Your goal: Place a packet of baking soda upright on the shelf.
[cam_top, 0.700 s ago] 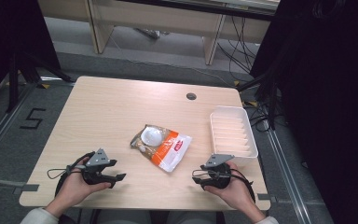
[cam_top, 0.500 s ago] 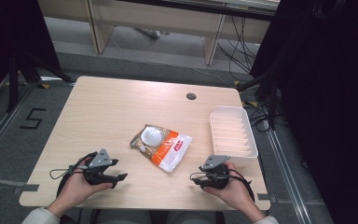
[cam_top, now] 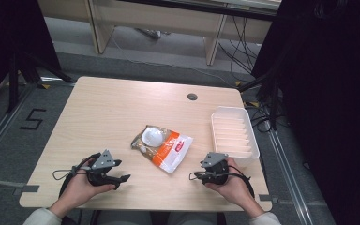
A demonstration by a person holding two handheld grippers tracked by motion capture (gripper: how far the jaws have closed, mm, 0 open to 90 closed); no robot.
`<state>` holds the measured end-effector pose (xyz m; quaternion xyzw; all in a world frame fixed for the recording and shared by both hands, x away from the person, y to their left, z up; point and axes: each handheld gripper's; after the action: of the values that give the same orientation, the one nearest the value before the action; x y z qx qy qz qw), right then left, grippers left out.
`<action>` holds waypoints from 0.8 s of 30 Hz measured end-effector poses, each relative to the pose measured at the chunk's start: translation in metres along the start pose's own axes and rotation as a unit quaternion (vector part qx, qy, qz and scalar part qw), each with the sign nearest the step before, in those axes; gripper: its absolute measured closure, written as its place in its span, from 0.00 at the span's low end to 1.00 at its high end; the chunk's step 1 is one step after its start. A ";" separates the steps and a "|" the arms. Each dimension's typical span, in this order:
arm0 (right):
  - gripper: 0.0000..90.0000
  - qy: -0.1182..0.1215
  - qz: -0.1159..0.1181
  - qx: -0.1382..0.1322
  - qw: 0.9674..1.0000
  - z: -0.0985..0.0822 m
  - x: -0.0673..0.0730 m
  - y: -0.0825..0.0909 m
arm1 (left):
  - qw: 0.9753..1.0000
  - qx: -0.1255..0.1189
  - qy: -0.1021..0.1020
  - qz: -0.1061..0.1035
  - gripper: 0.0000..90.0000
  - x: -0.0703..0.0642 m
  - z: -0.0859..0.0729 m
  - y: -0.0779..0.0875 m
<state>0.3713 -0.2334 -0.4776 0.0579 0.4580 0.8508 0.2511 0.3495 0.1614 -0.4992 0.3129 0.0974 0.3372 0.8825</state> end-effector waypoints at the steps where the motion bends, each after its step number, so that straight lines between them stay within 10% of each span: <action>1: 0.53 0.000 0.000 0.000 1.000 0.000 0.000 0.000 | 1.000 0.000 0.002 0.000 0.37 0.000 0.000 0.000; 4: 0.50 0.003 0.005 -0.003 1.000 0.003 -0.003 -0.003 | 1.000 -0.004 0.006 0.004 0.37 -0.001 0.000 0.000; 8: 0.50 -0.092 0.071 -0.037 0.993 0.006 -0.008 -0.009 | 1.000 -0.002 0.003 0.001 0.37 0.000 0.000 0.000; 24: 0.43 -0.202 0.079 -0.021 0.976 0.038 -0.018 -0.033 | 1.000 -0.004 0.011 0.003 0.38 -0.002 0.000 0.000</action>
<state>0.4112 -0.1988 -0.4801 0.2596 0.3735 0.8481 0.2718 0.3481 0.1602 -0.4996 0.3062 0.1047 0.3440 0.8814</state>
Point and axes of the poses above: each handheld gripper's, and its own axes: y roughly backward along the jaws, z roughly out of its top, x roughly to its left, and after that the axes turned 5 degrees about z, right-handed
